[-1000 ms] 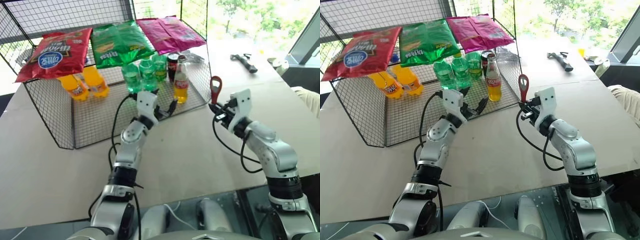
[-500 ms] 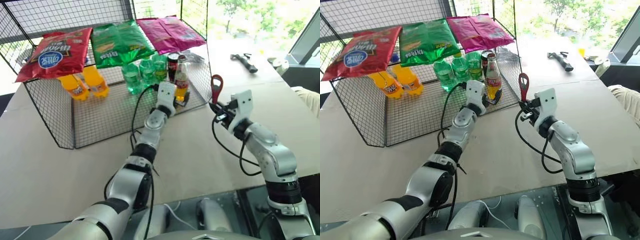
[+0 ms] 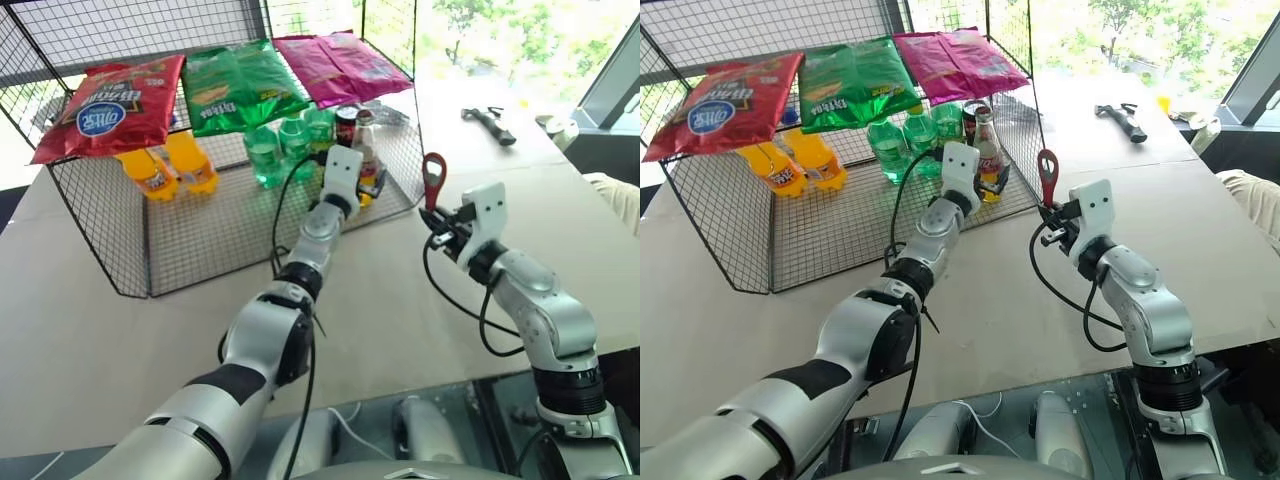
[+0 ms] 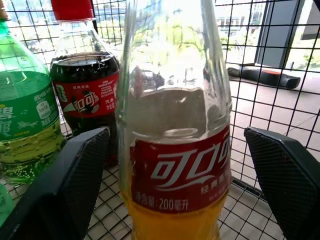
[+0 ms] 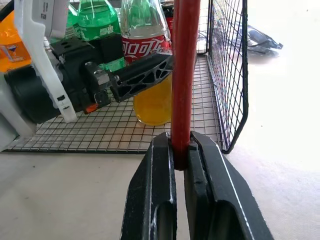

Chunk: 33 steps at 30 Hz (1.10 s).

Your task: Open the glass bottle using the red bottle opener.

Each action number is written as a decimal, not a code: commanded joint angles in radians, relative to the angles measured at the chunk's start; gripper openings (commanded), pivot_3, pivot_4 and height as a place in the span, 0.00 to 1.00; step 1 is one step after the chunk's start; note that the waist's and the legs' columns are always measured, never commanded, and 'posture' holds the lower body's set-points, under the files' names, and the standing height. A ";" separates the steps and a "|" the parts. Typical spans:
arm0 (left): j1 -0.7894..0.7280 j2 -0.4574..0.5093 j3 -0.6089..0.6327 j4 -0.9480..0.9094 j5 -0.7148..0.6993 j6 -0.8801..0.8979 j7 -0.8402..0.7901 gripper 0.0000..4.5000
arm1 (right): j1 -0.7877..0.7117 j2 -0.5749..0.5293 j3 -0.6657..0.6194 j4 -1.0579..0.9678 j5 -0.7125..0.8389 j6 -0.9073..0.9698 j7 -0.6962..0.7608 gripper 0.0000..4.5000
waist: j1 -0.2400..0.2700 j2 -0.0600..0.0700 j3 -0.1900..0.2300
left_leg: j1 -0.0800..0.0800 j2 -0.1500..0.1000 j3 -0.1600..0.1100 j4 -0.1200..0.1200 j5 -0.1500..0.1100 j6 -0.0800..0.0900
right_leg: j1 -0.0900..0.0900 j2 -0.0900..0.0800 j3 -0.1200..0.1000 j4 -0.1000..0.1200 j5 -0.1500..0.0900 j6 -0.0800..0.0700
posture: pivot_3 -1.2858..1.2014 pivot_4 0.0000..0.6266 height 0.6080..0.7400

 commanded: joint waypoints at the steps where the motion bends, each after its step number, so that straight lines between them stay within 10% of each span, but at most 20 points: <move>1: -0.039 -0.011 0.008 0.016 0.008 -0.012 0.007 0.99 | -0.003 -0.024 0.018 -0.065 -0.042 -0.072 0.017 0.00 | -0.001 0.000 0.000 | 0.000 0.000 0.000 0.000 0.000 0.000 | 0.000 0.000 0.000 0.000 0.000 0.000 | 0.52 0.24 1.00; 31: -0.148 -0.041 0.008 0.089 0.079 0.118 0.171 0.99 | 0.054 -0.006 0.034 -0.089 -0.158 -0.178 -0.003 0.00 | 0.000 0.000 0.000 | 0.000 0.000 0.000 0.001 0.000 0.000 | 0.000 0.000 0.000 0.001 0.000 0.000 | 0.52 0.24 1.00; 33: -0.150 -0.040 0.007 0.090 0.086 0.120 0.184 0.80 | 0.055 -0.005 0.035 -0.092 -0.158 -0.177 -0.004 0.00 | 0.000 0.000 0.000 | 0.000 0.000 0.000 0.001 0.000 0.000 | 0.000 0.000 0.000 0.001 0.000 0.000 | 0.52 0.24 1.00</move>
